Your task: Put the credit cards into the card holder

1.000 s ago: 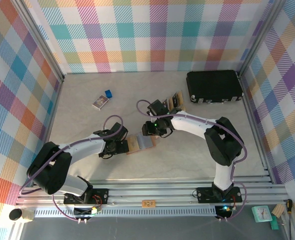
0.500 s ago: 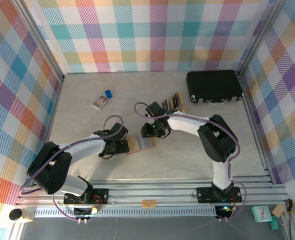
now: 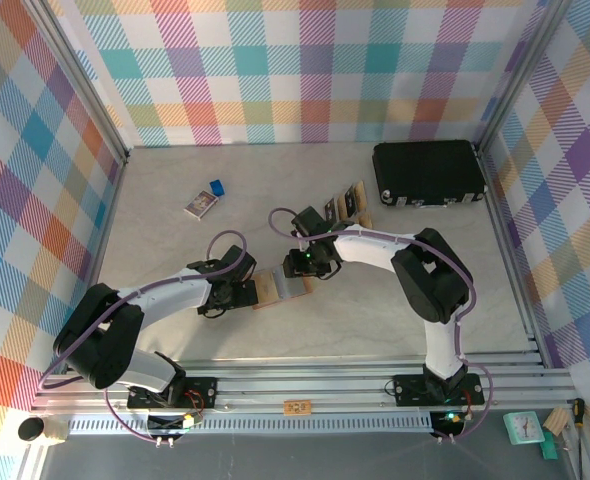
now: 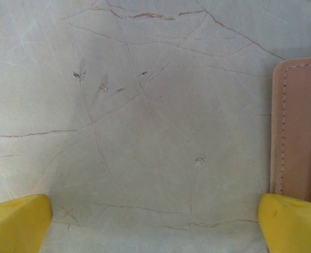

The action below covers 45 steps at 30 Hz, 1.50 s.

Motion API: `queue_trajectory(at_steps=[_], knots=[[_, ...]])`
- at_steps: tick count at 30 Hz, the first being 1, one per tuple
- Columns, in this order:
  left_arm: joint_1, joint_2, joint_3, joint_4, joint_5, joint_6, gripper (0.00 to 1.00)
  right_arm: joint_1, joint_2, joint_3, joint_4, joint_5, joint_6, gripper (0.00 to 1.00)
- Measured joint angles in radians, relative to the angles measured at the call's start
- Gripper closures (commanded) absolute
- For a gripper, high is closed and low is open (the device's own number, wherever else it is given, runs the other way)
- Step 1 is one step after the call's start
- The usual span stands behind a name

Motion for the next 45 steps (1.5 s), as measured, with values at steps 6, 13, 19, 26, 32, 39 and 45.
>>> queue_trajectory(at_steps=[6,13,19,26,32,39,45], knots=[[-0.001,0.003,0.0,0.002,0.0,0.0,0.0,0.003,0.0,-0.002,0.009,-0.024,0.0,0.54],[-0.001,0.003,0.0,0.003,0.0,0.0,0.0,0.034,0.002,-0.002,0.016,-0.09,0.006,0.54],[-0.001,0.003,-0.002,0.005,0.0,0.0,0.0,0.042,0.002,-0.002,0.048,-0.15,0.03,0.54],[-0.001,-0.015,-0.014,0.013,-0.004,-0.001,0.0,0.056,0.001,-0.002,0.073,-0.19,0.069,0.54],[0.012,-0.112,-0.042,-0.003,-0.015,-0.031,0.0,0.098,-0.001,0.003,0.083,-0.195,0.097,0.54],[0.047,-0.295,-0.043,-0.057,-0.067,-0.082,0.0,0.148,0.002,0.042,0.1,-0.194,0.126,0.54],[0.061,-0.361,-0.043,-0.11,-0.095,-0.101,0.0,0.174,0.041,0.09,0.113,-0.194,0.146,0.54]])
